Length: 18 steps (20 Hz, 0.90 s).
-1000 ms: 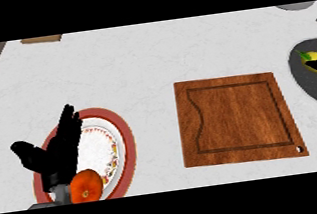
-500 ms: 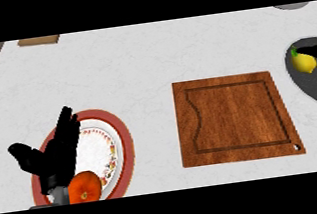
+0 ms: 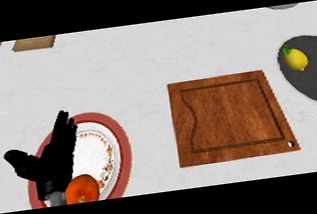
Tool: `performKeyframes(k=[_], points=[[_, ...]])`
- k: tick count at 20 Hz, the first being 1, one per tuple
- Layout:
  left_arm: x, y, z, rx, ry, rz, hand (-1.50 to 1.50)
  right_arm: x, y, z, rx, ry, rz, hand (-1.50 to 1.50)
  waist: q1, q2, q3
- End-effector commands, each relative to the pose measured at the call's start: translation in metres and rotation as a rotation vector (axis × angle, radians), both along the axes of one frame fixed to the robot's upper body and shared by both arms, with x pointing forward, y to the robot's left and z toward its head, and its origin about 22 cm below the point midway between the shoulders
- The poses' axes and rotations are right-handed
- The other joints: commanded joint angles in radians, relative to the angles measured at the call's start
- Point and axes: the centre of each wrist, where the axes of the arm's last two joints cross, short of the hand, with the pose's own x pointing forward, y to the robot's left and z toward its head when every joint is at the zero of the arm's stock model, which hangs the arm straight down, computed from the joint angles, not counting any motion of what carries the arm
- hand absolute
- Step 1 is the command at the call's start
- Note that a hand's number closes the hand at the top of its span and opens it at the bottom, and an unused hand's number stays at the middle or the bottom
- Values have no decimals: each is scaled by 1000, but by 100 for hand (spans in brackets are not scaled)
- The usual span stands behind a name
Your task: Pick the lemon from the cutting board and place it in the pan
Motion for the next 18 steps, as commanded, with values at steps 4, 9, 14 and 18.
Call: performKeyframes(k=[4,9,14,18], points=[[-9,-24,-21,-20,86,1,0,-34,-42,18,130,-43,177,-150,-12,2,-13],[7,10,-18,-2,88,21,0,-57,-54,6,98,-35,195,-150,-19,0,-14],[-11,27,-22,-10,79,30,0,-85,-63,-15,77,2,167,-150,-25,-6,-15],[-17,1,-29,-16,94,23,0,-83,-58,-21,65,8,142,-150,-27,-8,-16]])
